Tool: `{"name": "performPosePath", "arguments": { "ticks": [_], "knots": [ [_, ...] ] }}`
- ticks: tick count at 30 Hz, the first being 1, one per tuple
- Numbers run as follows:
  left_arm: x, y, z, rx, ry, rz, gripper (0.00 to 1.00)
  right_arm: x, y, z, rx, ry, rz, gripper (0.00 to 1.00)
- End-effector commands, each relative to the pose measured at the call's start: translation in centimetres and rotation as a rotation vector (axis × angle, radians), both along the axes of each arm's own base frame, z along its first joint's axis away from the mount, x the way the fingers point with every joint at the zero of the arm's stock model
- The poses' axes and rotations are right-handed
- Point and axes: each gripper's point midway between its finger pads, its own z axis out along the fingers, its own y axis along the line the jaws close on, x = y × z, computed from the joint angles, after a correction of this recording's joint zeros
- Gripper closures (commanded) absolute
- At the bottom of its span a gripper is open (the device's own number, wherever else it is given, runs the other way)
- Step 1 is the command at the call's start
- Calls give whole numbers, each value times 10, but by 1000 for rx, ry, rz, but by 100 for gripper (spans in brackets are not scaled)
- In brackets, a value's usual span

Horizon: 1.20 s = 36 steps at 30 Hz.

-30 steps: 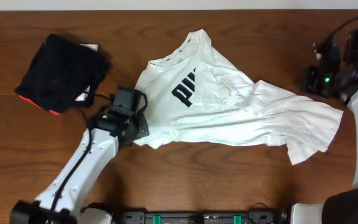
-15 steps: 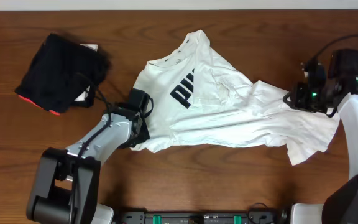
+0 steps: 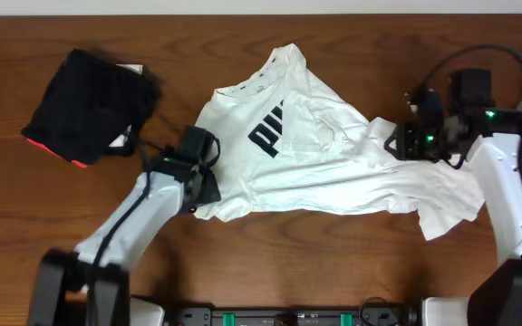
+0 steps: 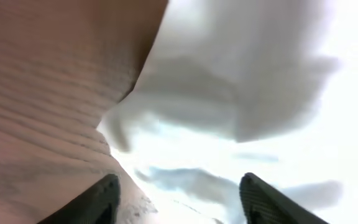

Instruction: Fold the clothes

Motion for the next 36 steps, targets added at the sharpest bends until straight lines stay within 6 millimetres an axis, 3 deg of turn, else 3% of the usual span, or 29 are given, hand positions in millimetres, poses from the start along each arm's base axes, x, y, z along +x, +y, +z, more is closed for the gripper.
{"name": "performPosePath", "arguments": {
  "ticks": [1, 5, 7, 8, 9, 16, 22, 26, 30, 36],
  "knots": [
    [14, -7, 34, -40, -113, -26, 30, -4, 18, -2, -7, -18, 111, 58],
    [22, -11, 54, -65, -202, -60, 33, -4, 39, -2, -18, -52, 209, 53],
    [29, -18, 59, -91, -237, -94, 76, -3, 49, -1, -18, -66, 238, 53],
    [34, -23, 60, -109, -255, -114, 88, -2, 54, -1, -17, -70, 251, 53],
    [39, -26, 61, -121, -274, -125, 93, -2, 58, -2, -17, -70, 255, 54],
    [85, -44, 57, -151, -403, -185, 94, -2, 43, -12, -88, 4, 78, 61],
    [110, -52, 22, -128, -410, -235, 94, -8, 42, -13, -91, 30, 79, 57],
    [115, -50, -8, -104, -367, -227, 94, -10, 42, -14, -91, 36, 80, 57],
    [114, -34, -38, -11, -312, -195, 94, -13, 41, -15, -93, 49, 80, 57],
    [99, -11, -61, 108, -219, -165, 94, -20, 39, -17, -101, 80, 80, 55]
  ]
}}
